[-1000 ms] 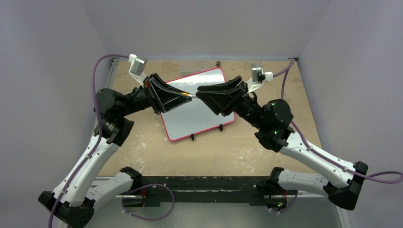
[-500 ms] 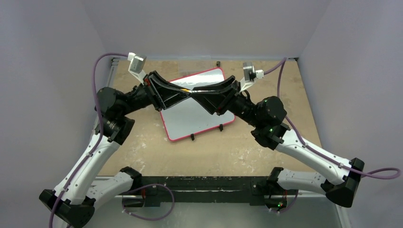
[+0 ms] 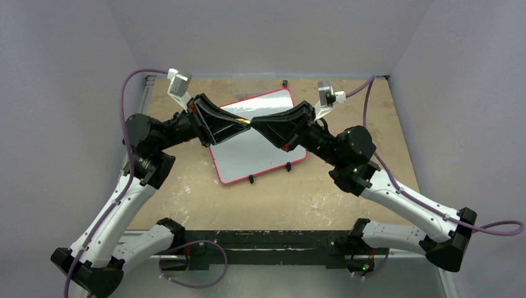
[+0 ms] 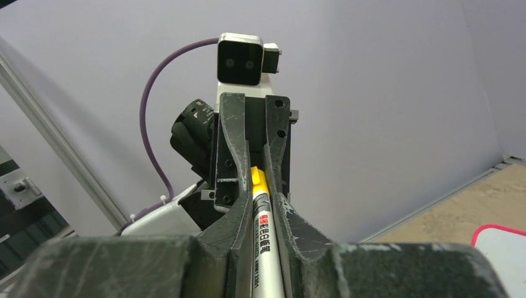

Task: Write a sentence on the whiteboard
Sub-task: Pass from the left arm to the right

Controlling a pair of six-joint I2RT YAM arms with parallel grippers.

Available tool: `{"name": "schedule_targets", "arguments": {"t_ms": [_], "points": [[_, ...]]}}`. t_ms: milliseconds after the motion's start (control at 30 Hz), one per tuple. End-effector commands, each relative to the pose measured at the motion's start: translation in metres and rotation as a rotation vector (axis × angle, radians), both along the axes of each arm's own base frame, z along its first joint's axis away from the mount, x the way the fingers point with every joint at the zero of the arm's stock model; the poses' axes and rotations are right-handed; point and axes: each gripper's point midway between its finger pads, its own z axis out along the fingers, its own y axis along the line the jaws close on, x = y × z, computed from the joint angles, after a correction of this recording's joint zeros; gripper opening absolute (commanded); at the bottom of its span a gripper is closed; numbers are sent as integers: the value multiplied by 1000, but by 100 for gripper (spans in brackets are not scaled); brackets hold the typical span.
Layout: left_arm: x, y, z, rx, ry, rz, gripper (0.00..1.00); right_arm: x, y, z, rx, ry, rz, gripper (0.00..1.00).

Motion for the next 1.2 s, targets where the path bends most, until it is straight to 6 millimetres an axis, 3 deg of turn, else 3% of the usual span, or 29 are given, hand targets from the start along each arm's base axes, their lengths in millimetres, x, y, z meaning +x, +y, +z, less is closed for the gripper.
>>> {"name": "schedule_targets", "arguments": {"t_ms": [0,167,300,367,433,500,667,867,1000,1167], "points": [[-8,-2,-2,47,-38,-38,0,-9,-10,28,49,-67,-8,11],[-8,-3,-1,57,-39,-45,0,-10,-8,26,40,-67,5,1],[-8,-5,-1,76,-35,-64,1,-12,-3,22,30,-75,29,0],[-7,-5,-3,102,-39,-55,19,-10,-3,19,19,-72,21,0],[-6,-2,-6,133,-39,-27,56,-7,-5,17,12,-63,-1,0],[-2,2,-13,169,-21,27,70,-6,-7,16,6,-60,-17,0],[0,13,-18,205,-22,106,72,-4,-11,12,6,-49,-38,0],[-8,23,-10,184,-44,130,63,-2,-18,9,19,-35,-66,0],[-11,23,-11,193,-61,112,56,-5,-18,8,15,-39,-57,0],[-10,19,-13,194,-63,83,55,-12,-15,8,13,-68,-16,0]]}}
